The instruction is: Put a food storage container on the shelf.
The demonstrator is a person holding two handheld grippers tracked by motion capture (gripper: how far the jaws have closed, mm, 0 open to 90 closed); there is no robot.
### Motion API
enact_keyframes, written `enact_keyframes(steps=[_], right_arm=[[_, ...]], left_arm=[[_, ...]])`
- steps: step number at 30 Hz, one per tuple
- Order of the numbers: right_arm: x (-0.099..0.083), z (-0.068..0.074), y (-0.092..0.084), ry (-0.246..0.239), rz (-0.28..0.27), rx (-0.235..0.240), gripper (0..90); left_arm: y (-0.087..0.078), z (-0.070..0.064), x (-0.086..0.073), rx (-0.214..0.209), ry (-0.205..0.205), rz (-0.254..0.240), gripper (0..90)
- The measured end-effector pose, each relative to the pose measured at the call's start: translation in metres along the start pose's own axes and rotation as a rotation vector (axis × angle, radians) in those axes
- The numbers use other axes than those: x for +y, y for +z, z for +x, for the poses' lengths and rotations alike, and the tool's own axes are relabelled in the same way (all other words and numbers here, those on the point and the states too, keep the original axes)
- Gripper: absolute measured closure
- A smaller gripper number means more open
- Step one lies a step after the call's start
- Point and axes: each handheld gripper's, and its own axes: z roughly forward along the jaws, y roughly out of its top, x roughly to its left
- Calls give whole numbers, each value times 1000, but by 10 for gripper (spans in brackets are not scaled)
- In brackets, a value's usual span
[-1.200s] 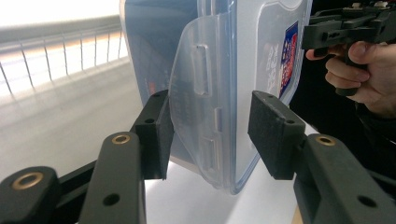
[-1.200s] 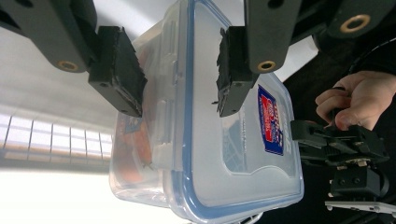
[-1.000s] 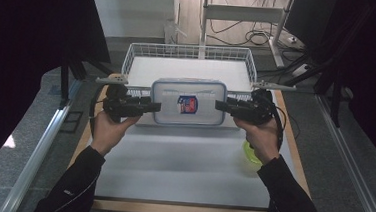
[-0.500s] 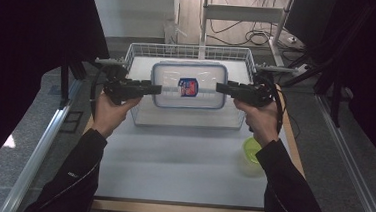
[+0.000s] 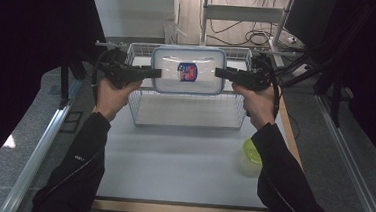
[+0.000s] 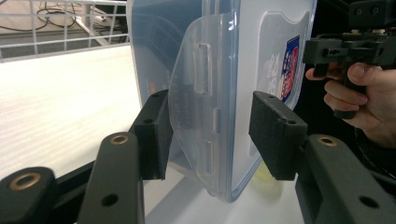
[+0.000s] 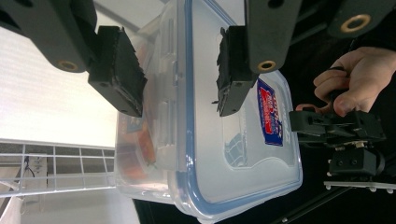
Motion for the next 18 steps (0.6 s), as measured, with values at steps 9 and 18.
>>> enact_keyframes(steps=[9,18], right_arm=[[8,-12,12,31,7,-1,523],[6,-21,18,61,-2,17,515]], left_arm=[[6,12,3,4,-25,-2,498],[8,13,8,21,-3,2,493]])
